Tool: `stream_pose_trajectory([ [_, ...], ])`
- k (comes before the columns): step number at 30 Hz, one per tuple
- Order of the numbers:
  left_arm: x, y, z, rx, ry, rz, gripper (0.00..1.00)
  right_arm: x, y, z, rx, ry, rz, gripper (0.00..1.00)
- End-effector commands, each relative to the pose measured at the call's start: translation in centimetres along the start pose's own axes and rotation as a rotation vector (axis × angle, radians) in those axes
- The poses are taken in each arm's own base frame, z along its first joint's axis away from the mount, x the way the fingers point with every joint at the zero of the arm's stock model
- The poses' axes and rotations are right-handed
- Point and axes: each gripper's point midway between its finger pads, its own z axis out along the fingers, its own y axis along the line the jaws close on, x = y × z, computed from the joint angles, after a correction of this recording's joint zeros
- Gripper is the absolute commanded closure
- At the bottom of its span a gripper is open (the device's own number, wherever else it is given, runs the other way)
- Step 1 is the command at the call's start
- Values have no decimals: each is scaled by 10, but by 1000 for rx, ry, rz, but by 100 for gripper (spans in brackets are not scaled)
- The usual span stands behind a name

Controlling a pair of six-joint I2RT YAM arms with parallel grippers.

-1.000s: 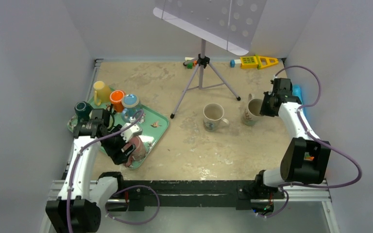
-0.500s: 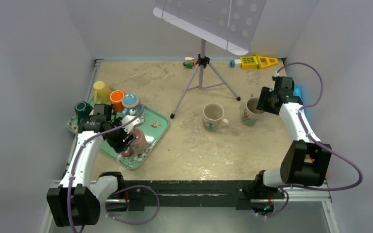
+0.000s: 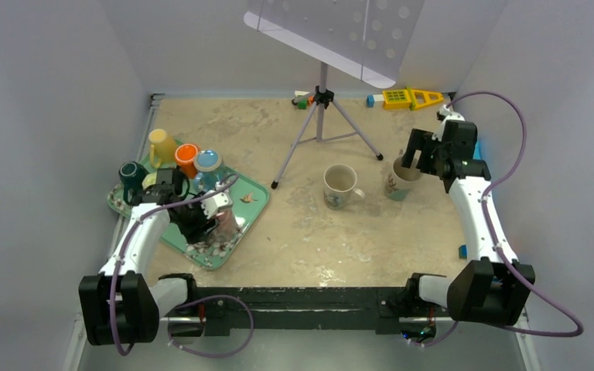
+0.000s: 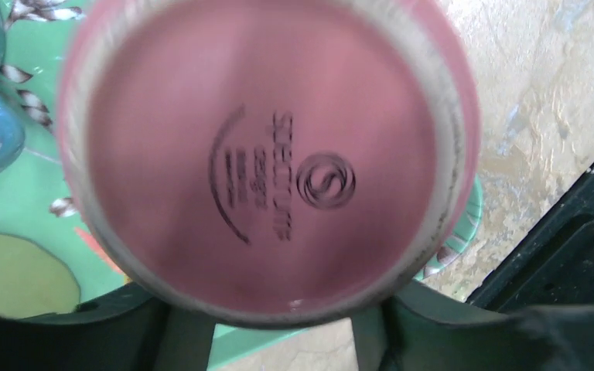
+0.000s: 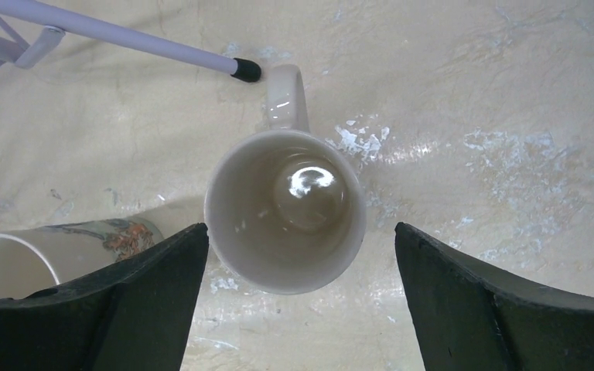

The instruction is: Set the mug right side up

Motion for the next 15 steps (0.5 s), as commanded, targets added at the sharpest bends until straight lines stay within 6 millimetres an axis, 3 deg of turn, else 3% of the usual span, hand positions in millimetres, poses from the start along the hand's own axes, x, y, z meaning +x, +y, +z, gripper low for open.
stream_pose_trajectory([
  [1, -16, 8, 7, 25, -68, 51, 55, -31, 12, -26, -32, -119, -24, 6],
  [4, -25, 6, 2, 18, -107, 28, 100, -31, 29, -37, -78, -146, -47, 6],
  [6, -35, 2, -10, 9, -146, 13, 100, -29, 39, -46, -86, -155, -74, 6],
  [9, -57, -8, -37, 12, -222, -32, 100, -23, 76, -63, -156, -168, -130, 6],
  [13, -100, -29, -94, 40, -360, -128, 100, -21, 144, -110, -365, -237, -195, 5],
  [15, -126, -28, -129, -2, -443, -199, 100, -22, 189, -145, -577, -311, -204, 5],
])
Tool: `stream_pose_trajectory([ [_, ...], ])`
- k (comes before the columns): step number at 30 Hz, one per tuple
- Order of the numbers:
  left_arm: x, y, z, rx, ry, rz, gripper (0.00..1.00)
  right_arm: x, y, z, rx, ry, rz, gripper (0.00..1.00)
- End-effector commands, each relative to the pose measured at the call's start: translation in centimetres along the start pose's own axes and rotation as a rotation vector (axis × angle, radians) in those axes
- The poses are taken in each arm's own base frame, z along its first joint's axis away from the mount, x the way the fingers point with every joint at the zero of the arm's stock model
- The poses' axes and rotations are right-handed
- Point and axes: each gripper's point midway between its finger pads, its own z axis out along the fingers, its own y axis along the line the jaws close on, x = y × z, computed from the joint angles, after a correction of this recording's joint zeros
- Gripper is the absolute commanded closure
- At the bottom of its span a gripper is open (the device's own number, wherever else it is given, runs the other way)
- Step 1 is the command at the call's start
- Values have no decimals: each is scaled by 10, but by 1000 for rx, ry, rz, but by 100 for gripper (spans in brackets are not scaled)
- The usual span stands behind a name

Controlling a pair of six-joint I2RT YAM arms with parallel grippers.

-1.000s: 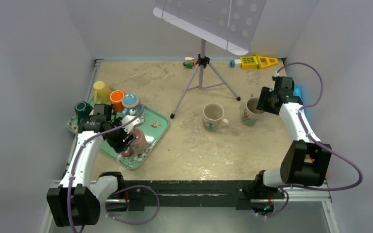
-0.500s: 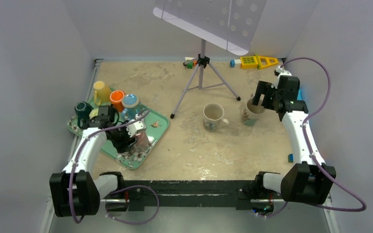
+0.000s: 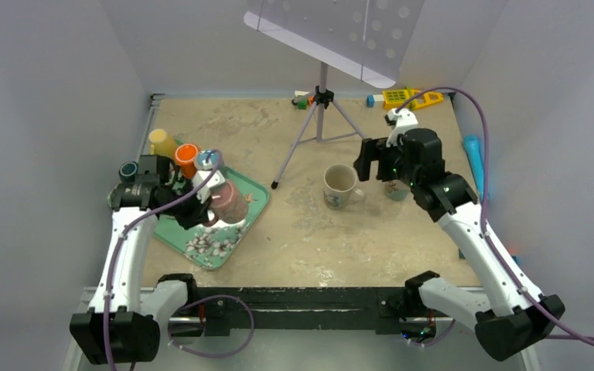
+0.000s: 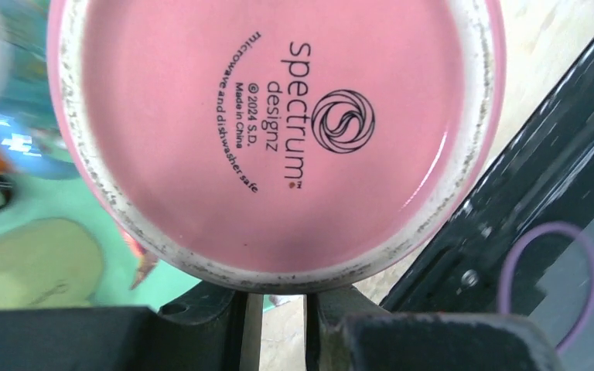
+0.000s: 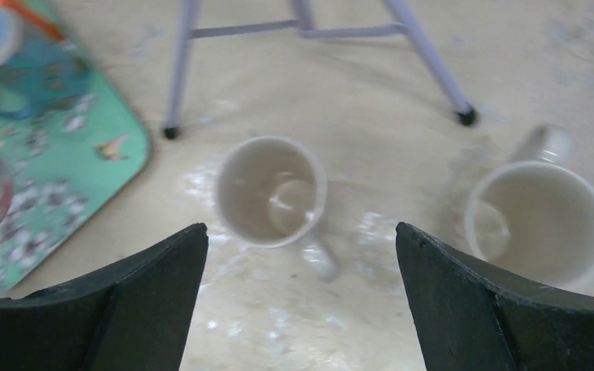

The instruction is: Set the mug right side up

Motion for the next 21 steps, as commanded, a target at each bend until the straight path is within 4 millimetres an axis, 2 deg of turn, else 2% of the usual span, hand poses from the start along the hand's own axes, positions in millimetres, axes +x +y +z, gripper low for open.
stream_pose_trajectory([
  [1, -100, -25, -76, -14, -343, -112, 100, -57, 103, -57, -389, -263, 6, 5],
  [4, -135, -45, -109, 46, -467, -163, 100, -64, 186, -99, -779, -388, 46, 4],
  [6, -156, -61, -129, 113, -549, -201, 100, -69, 227, -125, -967, -450, 111, 2],
  [9, -179, -78, -151, 199, -635, -236, 100, -72, 276, -159, -1221, -496, 200, 2],
  [11, -189, -91, -163, 272, -674, -238, 100, -73, 296, -165, -1308, -483, 246, 2],
  [13, -194, -103, -172, 327, -696, -236, 100, -75, 312, -161, -1347, -465, 266, 2],
  [18, -195, -125, -185, 389, -742, -188, 100, -88, 329, -166, -1411, -469, 270, 4],
  [21, -194, -128, -189, 347, -771, -148, 100, -91, 335, -175, -1471, -476, 276, 12],
])
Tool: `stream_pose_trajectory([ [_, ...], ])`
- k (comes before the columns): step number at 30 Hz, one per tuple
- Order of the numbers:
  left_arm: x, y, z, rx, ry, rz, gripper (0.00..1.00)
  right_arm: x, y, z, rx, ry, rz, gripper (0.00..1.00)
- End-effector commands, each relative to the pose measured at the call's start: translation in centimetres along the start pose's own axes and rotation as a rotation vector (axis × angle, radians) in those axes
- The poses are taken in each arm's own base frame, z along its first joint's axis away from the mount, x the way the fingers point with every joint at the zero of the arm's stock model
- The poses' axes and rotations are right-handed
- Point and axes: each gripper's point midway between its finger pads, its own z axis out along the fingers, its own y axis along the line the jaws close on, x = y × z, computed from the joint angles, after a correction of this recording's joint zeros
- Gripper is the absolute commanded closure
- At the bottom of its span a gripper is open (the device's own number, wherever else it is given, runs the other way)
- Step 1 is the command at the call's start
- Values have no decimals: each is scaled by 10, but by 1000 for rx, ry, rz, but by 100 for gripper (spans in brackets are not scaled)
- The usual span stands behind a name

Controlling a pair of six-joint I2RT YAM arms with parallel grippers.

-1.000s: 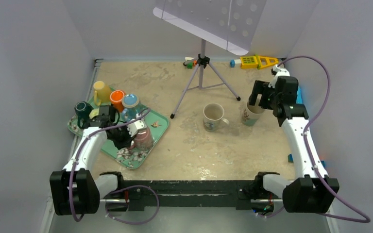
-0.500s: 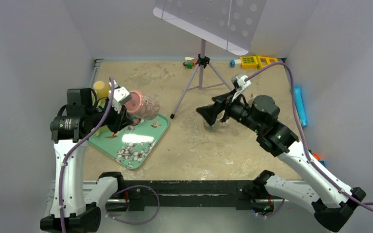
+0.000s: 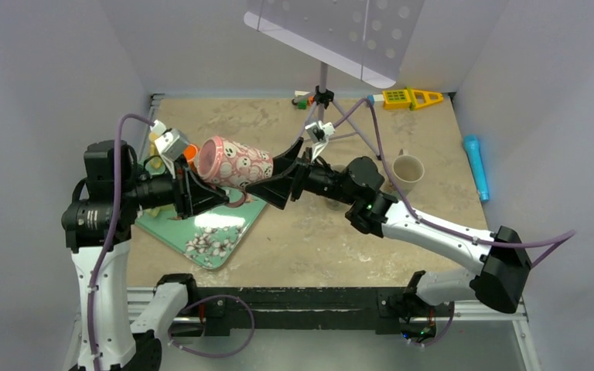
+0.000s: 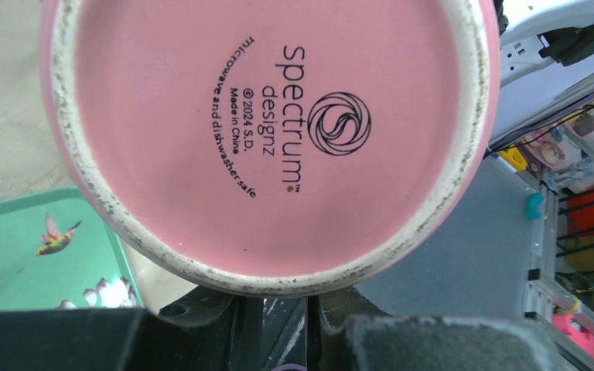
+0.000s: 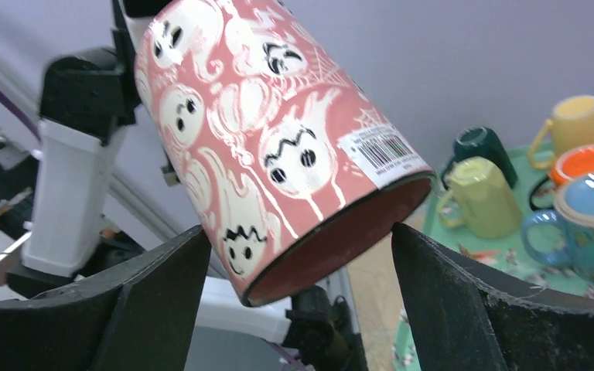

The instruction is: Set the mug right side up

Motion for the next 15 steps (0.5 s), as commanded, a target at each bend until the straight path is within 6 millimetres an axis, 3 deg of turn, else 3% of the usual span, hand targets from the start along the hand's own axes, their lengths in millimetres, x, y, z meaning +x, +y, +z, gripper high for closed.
stream_pose_trajectory([
  [1, -19, -38, -9, 101, -100, 147, 100, -61, 75, 2, -262, -162, -38, 17],
  [6, -5, -26, -4, 101, -49, 63, 100, -67, 95, 0, -352, -180, -54, 36],
  [7, -4, -23, -3, 94, -45, 58, 100, -67, 96, 2, -360, -180, -53, 47],
  [9, -1, -17, -2, 67, -39, 68, 100, -67, 94, 6, -350, -173, -49, 92],
  [10, 2, -14, -2, 48, -32, 76, 100, -68, 92, 6, -335, -174, -49, 100],
  [11, 5, -12, -3, 30, -18, 88, 74, -69, 86, 7, -292, -167, -58, 100],
  [12, 10, -5, -5, -5, 7, 135, 35, -75, 71, 10, -185, -178, -85, 100],
  [13, 15, 6, -8, -73, 36, 154, 5, -78, 53, 11, -65, -170, -131, 100],
  [15, 26, 42, -18, -276, 102, 173, 0, -83, 12, 2, 193, -134, -230, 100],
])
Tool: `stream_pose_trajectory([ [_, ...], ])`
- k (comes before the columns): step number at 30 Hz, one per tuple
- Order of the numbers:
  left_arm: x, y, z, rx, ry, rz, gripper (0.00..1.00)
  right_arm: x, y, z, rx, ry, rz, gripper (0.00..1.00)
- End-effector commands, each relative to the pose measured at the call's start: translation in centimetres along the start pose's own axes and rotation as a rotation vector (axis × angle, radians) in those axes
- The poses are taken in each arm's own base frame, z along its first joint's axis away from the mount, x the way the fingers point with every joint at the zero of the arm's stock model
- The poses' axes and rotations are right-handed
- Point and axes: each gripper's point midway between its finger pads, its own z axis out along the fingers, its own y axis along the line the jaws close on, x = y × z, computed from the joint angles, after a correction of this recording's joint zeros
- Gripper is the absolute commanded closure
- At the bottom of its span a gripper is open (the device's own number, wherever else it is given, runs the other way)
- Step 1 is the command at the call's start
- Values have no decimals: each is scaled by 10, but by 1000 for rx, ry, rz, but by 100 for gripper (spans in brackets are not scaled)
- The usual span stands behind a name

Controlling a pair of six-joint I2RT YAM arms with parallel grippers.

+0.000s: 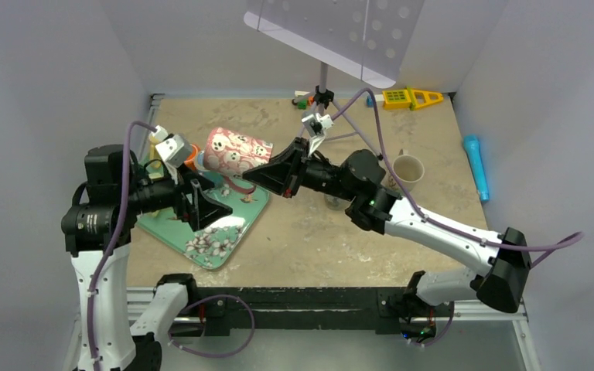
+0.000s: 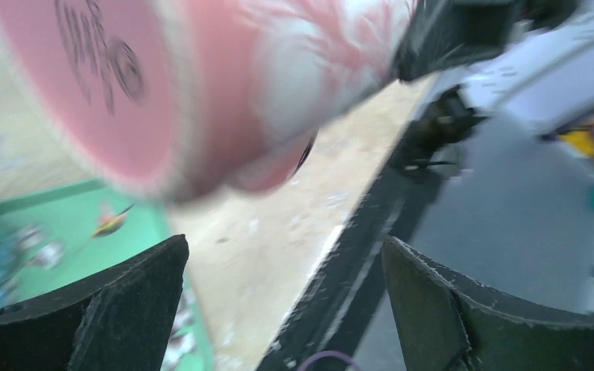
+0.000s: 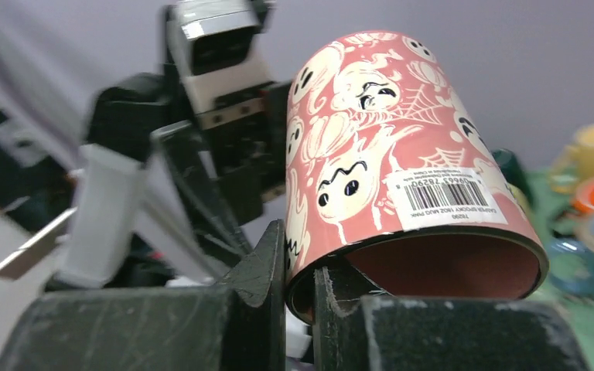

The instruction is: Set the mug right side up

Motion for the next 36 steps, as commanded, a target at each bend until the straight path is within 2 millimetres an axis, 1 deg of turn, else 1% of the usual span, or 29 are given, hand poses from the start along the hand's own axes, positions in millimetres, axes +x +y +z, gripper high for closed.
stream_pose_trajectory([
  [1, 34, 59, -22, -358, 156, 88, 0, -53, -55, -25, 449, -29, -310, 100],
  [2, 40, 83, -31, -495, 178, 90, 0, -50, -68, -36, 541, 14, -326, 100],
  [3, 46, 101, -40, -604, 185, 101, 0, -37, -85, -51, 632, 109, -361, 100],
  [4, 51, 113, -47, -673, 190, 127, 0, -33, -93, -57, 676, 159, -384, 100],
  [5, 58, 121, -50, -712, 201, 146, 0, -15, -105, -72, 739, 270, -385, 100],
  [7, 72, 129, -52, -736, 238, 146, 0, 12, -122, -90, 815, 433, -388, 100],
  [9, 85, 136, -49, -729, 289, 114, 0, 33, -133, -108, 883, 565, -386, 100],
  [13, 105, 160, -43, -736, 381, 71, 0, 64, -144, -137, 961, 798, -380, 100],
  [16, 114, 188, -36, -757, 433, 47, 0, 83, -156, -159, 1039, 984, -367, 100],
  [17, 116, 196, -33, -760, 440, 45, 2, 93, -163, -166, 1072, 1057, -358, 100],
  [19, 120, 210, -26, -753, 451, 41, 7, 101, -170, -175, 1111, 1154, -348, 100],
  [21, 123, 221, -18, -731, 456, 54, 12, 105, -175, -174, 1116, 1195, -346, 100],
  [24, 124, 235, -9, -720, 446, 76, 13, 110, -180, -168, 1102, 1226, -343, 100],
  [26, 124, 245, -5, -729, 442, 83, 12, 123, -184, -168, 1078, 1281, -325, 100],
  [30, 129, 265, 2, -731, 454, 95, 11, 158, -200, -172, 1001, 1412, -290, 100],
  [33, 135, 283, 4, -749, 466, 104, 19, 172, -208, -164, 950, 1431, -275, 100],
  [34, 137, 287, 6, -740, 468, 107, 21, 173, -210, -162, 949, 1432, -281, 100],
  [36, 143, 294, 12, -719, 476, 113, 23, 173, -216, -156, 952, 1426, -289, 100],
])
